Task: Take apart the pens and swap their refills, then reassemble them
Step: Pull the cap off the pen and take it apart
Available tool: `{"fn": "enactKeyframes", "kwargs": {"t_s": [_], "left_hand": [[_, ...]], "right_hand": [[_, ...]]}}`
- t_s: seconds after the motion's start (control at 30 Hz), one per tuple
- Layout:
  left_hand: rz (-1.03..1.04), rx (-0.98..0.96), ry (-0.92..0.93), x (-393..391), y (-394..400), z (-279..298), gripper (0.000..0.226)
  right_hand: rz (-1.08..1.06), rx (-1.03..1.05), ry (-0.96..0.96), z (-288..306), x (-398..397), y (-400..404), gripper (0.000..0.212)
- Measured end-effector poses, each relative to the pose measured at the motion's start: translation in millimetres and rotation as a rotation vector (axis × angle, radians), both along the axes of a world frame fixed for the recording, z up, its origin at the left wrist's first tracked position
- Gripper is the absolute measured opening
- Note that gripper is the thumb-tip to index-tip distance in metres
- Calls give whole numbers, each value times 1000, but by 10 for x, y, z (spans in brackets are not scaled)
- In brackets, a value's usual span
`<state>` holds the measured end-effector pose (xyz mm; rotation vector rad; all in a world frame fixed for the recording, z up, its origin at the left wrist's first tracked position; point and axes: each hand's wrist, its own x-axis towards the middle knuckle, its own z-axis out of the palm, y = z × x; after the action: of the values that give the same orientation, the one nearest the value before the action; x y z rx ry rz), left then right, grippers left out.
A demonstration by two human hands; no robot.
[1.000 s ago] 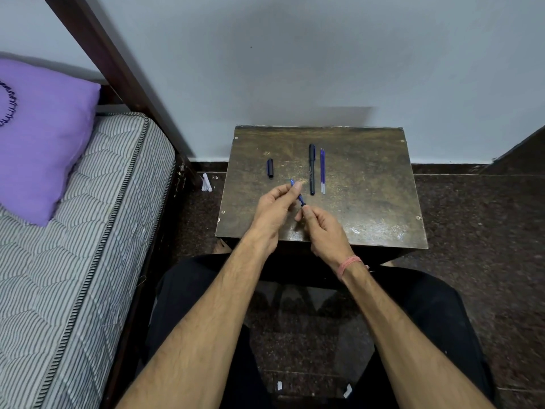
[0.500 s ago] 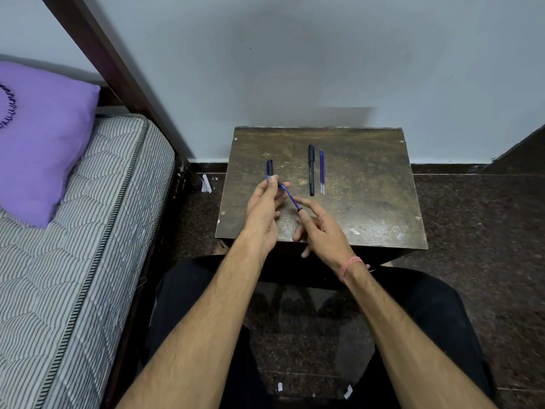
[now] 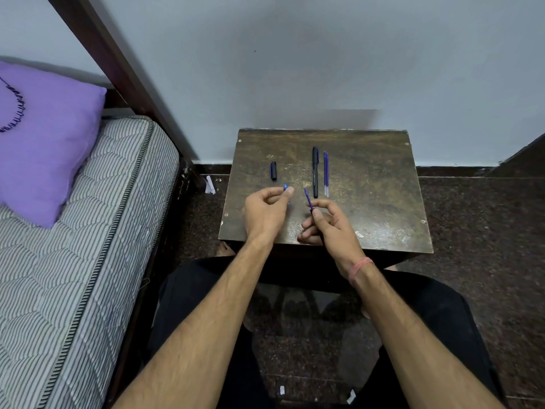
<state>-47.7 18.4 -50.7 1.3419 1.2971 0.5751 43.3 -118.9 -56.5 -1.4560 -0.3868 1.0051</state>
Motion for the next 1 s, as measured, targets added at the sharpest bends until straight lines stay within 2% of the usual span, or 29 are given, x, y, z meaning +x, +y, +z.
{"fn": "enactKeyframes", "kwargs": {"t_s": [0.23,0.4,0.63,0.77,1.0], "left_hand": [[-1,277,398,-35,194,56,32],[-17,329,495,22,203,58,37],[-28,374,406,-90,73,105,45],[-20,379,222,-271,-196,126,32],[-267,225,115,-402,-642,53,28]], "right_hand": [[-50,-2,156,-3,57,-12,19],[-78,19,228,16,48,-5,19],[-169,64,415,44,2,60,10],[-212,86,476,48,-12,119,12],[-224,78,432,98,-97,253,9]]}}
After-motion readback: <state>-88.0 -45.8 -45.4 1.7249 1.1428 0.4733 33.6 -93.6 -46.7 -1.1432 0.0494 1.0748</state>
